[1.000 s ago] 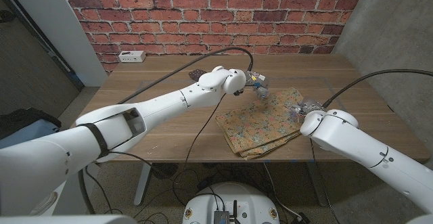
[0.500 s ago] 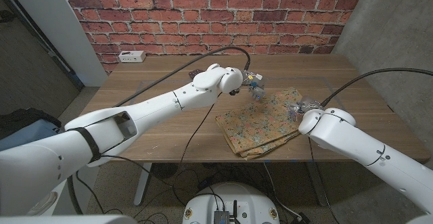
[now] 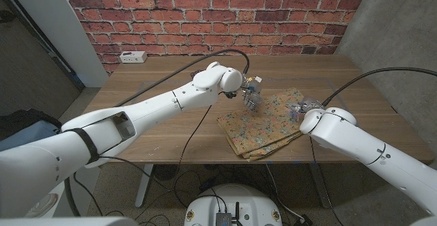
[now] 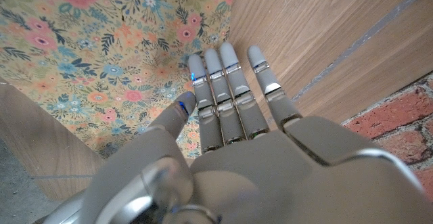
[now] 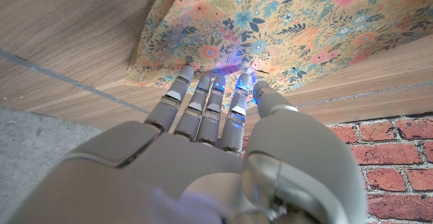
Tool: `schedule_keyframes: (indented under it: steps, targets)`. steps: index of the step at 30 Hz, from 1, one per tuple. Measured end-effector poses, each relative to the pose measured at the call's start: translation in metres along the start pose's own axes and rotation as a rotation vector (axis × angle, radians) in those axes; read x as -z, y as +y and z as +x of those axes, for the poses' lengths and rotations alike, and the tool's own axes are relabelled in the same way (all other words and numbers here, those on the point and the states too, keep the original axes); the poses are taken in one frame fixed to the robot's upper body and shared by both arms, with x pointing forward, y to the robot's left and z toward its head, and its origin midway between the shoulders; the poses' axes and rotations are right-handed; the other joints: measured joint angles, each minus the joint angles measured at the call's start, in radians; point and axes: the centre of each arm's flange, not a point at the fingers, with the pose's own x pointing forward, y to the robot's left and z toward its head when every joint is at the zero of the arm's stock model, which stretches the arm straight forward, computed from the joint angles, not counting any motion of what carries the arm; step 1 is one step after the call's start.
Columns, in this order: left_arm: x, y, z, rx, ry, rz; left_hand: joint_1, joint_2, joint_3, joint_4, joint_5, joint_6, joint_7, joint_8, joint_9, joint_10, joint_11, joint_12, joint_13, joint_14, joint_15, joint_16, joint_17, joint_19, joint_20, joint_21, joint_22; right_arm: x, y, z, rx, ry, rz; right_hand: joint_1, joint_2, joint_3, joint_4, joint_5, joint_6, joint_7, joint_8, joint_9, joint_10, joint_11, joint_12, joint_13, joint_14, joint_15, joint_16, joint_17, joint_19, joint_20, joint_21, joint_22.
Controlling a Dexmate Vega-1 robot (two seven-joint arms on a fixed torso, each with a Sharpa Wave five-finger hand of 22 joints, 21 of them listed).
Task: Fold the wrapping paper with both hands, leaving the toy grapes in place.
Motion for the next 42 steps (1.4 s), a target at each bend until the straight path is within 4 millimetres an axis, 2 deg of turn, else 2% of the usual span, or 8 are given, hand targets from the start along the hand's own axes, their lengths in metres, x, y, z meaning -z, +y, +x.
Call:
schedule_keyframes:
  steps: [16, 26, 27, 29, 34, 37, 42]
  targets:
    - [0.006, -0.011, 0.019, 0.153, -0.015, -0.027, 0.003, -0.003, 0.002, 0.002, 0.008, 0.000, 0.000, 0.000, 0.009, -0.004, 0.004, 0.000, 0.009, 0.000, 0.000, 0.000, 0.007, 0.005, -0.005, 0.013, 0.000, -0.002, 0.001, 0.001, -0.003, -0.001, 0.003, 0.000, 0.000, 0.000, 0.000, 0.000, 0.005, -0.006, 0.000, 0.002, 0.000, 0.000, -0.006, 0.000, 0.000, 0.000, 0.000, 0.000, 0.000, 0.000, 0.000, 0.000]
    - [0.007, -0.019, 0.036, 0.226, -0.019, -0.024, 0.003, -0.003, 0.002, 0.003, 0.008, 0.009, 0.016, 0.007, 0.014, 0.009, 0.016, 0.008, 0.016, 0.011, 0.011, 0.008, 0.019, 0.024, -0.012, 0.032, 0.020, -0.001, 0.003, 0.001, -0.006, 0.000, 0.006, 0.000, 0.000, 0.004, 0.004, 0.000, 0.005, -0.005, 0.000, 0.002, 0.005, -0.005, -0.006, 0.000, 0.000, 0.000, 0.000, 0.000, 0.000, 0.000, 0.000, 0.000]
    - [0.007, -0.020, 0.037, 0.231, -0.018, -0.023, 0.003, -0.003, 0.002, 0.002, 0.008, 0.009, 0.016, 0.007, 0.014, 0.012, 0.012, 0.008, 0.018, 0.011, 0.011, 0.010, 0.020, 0.024, -0.012, 0.032, 0.028, -0.001, 0.002, 0.001, -0.005, 0.000, 0.006, 0.000, 0.000, 0.004, 0.004, 0.000, 0.005, -0.005, 0.000, 0.002, 0.005, -0.005, -0.006, 0.000, 0.000, 0.000, 0.000, 0.000, 0.000, 0.000, 0.000, 0.000]
    - [0.007, -0.022, 0.040, 0.241, -0.015, -0.021, 0.003, -0.003, 0.002, 0.002, 0.008, 0.009, 0.016, 0.008, 0.017, 0.013, 0.012, 0.008, 0.019, 0.011, 0.011, 0.015, 0.024, 0.024, -0.012, 0.032, 0.147, -0.001, 0.002, 0.001, -0.005, 0.001, 0.006, 0.000, 0.000, 0.004, 0.004, 0.000, 0.009, -0.002, -0.004, 0.002, 0.005, -0.005, -0.006, 0.000, 0.000, 0.000, 0.000, 0.000, 0.000, 0.000, 0.000, 0.000]
    - [0.008, -0.023, 0.043, 0.252, -0.012, -0.016, 0.003, -0.003, 0.002, 0.003, 0.008, 0.009, 0.016, 0.012, 0.018, 0.013, 0.013, 0.009, 0.025, 0.011, 0.011, 0.016, 0.029, 0.024, -0.012, 0.034, 0.170, -0.001, 0.002, 0.001, -0.004, 0.002, 0.006, 0.000, 0.000, 0.004, 0.004, 0.000, 0.009, -0.002, -0.004, 0.002, 0.005, -0.005, -0.006, 0.000, 0.000, 0.000, 0.000, 0.000, 0.000, 0.000, -0.008, 0.000]
    - [0.008, -0.023, 0.044, 0.250, -0.012, -0.018, 0.003, -0.003, 0.002, 0.002, 0.008, 0.009, 0.016, 0.015, 0.021, 0.016, 0.016, 0.012, 0.027, 0.011, 0.011, 0.020, 0.031, 0.026, -0.013, 0.035, 0.220, -0.001, 0.002, 0.001, -0.003, 0.003, 0.006, 0.000, 0.000, 0.004, 0.004, 0.000, 0.009, -0.002, -0.004, 0.002, 0.005, -0.005, -0.012, 0.000, 0.000, 0.000, 0.000, 0.000, 0.000, 0.000, -0.008, 0.000]
    - [0.010, -0.023, 0.043, 0.228, -0.021, -0.031, 0.003, -0.003, 0.001, 0.003, 0.012, 0.009, 0.016, 0.013, 0.016, 0.016, 0.016, 0.011, 0.026, 0.012, 0.012, 0.020, 0.032, 0.022, -0.017, 0.035, 0.220, -0.002, 0.001, 0.001, 0.000, 0.001, 0.005, 0.000, 0.000, 0.004, 0.004, 0.000, 0.009, -0.002, -0.004, 0.002, 0.005, -0.005, -0.012, 0.000, 0.000, 0.000, 0.000, 0.000, 0.000, 0.000, -0.008, 0.000]
